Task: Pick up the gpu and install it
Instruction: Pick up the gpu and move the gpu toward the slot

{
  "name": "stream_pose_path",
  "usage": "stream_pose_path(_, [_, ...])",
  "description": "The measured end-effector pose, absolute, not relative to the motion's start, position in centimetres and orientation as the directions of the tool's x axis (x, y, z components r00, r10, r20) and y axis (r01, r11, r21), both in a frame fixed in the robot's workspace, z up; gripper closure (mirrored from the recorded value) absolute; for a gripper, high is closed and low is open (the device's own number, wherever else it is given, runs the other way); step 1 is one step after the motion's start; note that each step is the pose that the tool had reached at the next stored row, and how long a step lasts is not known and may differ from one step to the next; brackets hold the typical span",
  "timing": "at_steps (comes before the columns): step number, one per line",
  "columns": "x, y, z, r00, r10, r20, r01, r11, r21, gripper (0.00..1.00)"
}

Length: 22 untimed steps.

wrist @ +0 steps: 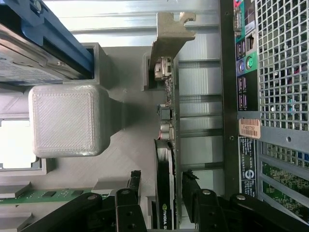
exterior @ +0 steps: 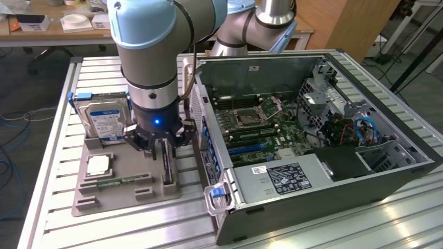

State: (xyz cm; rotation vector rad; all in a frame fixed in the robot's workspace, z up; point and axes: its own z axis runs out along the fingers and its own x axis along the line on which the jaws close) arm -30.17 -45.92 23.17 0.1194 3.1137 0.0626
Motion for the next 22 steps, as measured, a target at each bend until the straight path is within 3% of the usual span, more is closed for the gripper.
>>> stream_pose_path(9, [-30.16, -45.92, 23.15, -0.997, 0.077, -0.024, 0.076, 0.996, 0.041, 0.54])
stream_pose_path(10, [-30.17, -45.92, 23.15, -0.997, 0.077, -0.024, 0.076, 0.996, 0.041, 0.61])
stream_pose_path(22, [-29.96, -45.92, 23.15, -0.997, 0.077, -0.024, 0.076, 0.996, 0.041, 0.63])
